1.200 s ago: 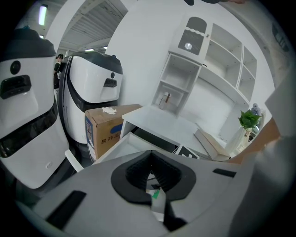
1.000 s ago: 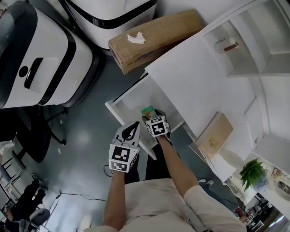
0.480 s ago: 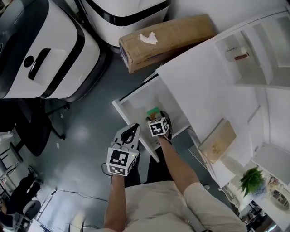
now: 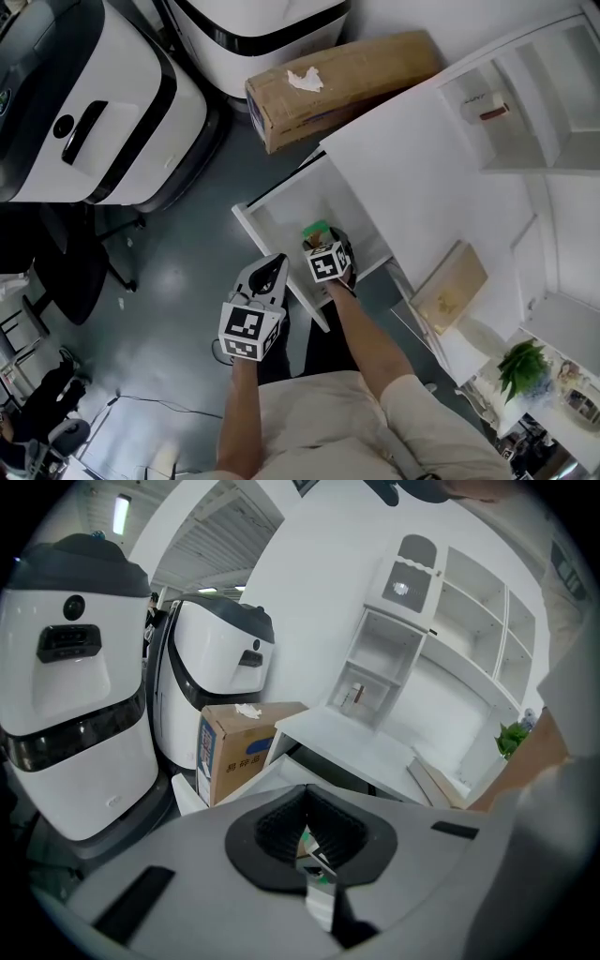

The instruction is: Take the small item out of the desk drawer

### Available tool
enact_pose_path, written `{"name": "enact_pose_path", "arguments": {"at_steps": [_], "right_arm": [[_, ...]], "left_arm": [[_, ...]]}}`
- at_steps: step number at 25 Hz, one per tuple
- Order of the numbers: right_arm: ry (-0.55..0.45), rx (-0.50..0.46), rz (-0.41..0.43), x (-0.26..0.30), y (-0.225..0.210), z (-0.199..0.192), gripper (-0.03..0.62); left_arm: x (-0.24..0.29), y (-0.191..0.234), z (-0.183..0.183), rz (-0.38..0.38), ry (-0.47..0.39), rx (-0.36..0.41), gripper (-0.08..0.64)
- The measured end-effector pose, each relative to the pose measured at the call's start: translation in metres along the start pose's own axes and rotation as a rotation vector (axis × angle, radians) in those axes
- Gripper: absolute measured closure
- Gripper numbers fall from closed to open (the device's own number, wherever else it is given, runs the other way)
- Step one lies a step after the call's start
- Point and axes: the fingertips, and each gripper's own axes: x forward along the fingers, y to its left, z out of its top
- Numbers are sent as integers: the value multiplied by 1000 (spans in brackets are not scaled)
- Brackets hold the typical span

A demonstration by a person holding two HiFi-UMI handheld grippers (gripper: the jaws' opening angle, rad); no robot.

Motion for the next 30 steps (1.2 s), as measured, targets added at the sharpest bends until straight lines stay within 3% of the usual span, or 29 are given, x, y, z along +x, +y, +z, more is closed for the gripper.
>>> {"name": "enact_pose_path", "arguments": {"at_steps": [14, 30], "right_arm": [[-249, 49, 30, -90, -4, 55, 230], [-575, 170, -80, -247, -9, 90, 230]], "left_arm": [[-10, -25, 35, -52, -46, 28, 543], [-50, -48, 74, -48, -75, 162, 543]]}}
